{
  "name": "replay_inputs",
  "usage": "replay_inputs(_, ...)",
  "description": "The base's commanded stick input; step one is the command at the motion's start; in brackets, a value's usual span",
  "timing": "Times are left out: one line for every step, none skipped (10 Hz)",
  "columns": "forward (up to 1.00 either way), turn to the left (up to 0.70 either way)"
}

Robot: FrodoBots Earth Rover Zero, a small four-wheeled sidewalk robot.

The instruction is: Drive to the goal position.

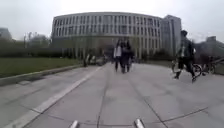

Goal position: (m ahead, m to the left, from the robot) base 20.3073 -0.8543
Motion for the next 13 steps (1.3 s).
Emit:
replay_inputs(0.85, -0.04)
replay_inputs(0.85, -0.04)
replay_inputs(0.85, -0.04)
replay_inputs(0.85, -0.04)
replay_inputs(0.85, -0.04)
replay_inputs(0.85, -0.04)
replay_inputs(0.85, -0.04)
replay_inputs(0.85, -0.04)
replay_inputs(0.85, -0.04)
replay_inputs(0.85, -0.04)
replay_inputs(0.85, -0.04)
replay_inputs(0.60, -0.06)
replay_inputs(0.21, -0.09)
